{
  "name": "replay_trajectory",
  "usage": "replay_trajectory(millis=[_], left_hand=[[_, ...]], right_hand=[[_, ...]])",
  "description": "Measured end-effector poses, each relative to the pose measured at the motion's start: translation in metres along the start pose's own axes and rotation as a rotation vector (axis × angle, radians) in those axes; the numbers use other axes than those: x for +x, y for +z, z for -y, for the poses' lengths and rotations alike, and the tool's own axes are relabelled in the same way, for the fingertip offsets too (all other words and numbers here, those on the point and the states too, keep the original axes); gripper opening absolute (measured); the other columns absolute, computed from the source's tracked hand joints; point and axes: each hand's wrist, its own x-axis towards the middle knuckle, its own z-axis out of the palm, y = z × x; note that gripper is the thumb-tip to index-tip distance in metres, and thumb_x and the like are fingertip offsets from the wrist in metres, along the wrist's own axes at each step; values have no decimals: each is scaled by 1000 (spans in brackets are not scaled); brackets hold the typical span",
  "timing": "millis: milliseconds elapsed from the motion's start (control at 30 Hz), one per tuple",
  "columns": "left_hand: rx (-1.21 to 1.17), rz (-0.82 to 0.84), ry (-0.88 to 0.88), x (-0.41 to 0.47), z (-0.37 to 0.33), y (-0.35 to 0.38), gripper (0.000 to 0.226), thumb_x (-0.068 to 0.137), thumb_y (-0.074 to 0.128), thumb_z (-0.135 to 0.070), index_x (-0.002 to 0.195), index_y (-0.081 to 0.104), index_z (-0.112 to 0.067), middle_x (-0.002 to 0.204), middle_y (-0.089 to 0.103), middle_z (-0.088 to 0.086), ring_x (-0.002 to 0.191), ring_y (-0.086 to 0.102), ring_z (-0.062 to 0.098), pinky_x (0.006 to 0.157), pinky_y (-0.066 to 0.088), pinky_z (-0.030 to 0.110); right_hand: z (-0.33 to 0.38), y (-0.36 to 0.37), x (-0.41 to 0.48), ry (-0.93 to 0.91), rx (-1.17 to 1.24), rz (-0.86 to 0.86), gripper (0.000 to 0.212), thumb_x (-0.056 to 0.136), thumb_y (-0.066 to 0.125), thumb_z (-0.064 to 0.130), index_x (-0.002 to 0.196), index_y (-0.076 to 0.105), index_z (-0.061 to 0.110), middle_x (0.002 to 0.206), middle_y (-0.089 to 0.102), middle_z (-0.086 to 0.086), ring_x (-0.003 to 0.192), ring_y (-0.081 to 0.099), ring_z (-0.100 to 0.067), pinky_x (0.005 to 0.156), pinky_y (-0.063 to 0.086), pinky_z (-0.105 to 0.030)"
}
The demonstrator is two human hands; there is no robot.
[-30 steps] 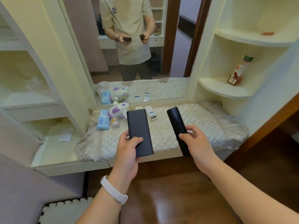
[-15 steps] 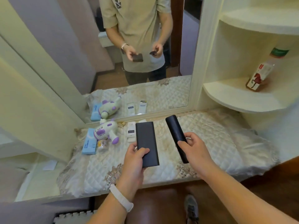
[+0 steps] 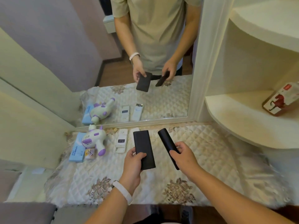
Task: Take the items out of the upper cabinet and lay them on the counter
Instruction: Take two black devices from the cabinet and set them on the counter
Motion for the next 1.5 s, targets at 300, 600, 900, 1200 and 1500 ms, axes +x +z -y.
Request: replay_trajectory(millis=[300, 600, 900, 1200, 1500], left_hand=[[140, 51, -88, 62, 2, 7, 28, 92, 57, -8, 118, 50, -17, 110, 64, 7, 97, 65, 24, 75, 56, 36], [227, 183, -196, 125, -1, 18, 29, 97, 49, -6, 122, 45, -20, 111, 61, 4, 97, 61, 18, 69, 52, 30], [385, 321, -160, 163, 15, 37, 40, 84, 52, 0, 121, 54, -16, 106, 68, 2, 94, 67, 15, 78, 57, 34], [548, 312, 7, 148, -3, 28, 28, 86, 54, -5, 102, 49, -28, 95, 60, -9, 83, 58, 4, 71, 51, 20], [952, 221, 258, 109, -19, 8, 49, 91, 53, -23, 140, 46, -20, 141, 49, 1, 128, 47, 17, 103, 37, 29]], right_hand=[[-9, 23, 54, 173, -45, -32, 16, 96, 56, 17, 111, 53, 17, 99, 62, 1, 81, 64, -22, 58, 49, -28], [-5, 45, 111, 308, -126, -104, 16, 90, 62, 12, 103, 54, 17, 101, 64, -3, 87, 64, -17, 67, 50, -29], [-21, 62, 139, 353, -209, -180, 15, 88, 58, 8, 92, 55, 22, 91, 68, -1, 82, 65, -16, 65, 48, -27], [-20, 52, 132, 187, -573, -91, 22, 93, 52, 20, 114, 56, 14, 84, 62, 0, 71, 61, -14, 61, 47, -27], [-6, 26, 112, -12, -843, 70, 37, 100, 39, 30, 133, 49, 18, 127, 53, -3, 111, 55, -22, 88, 47, -35]])
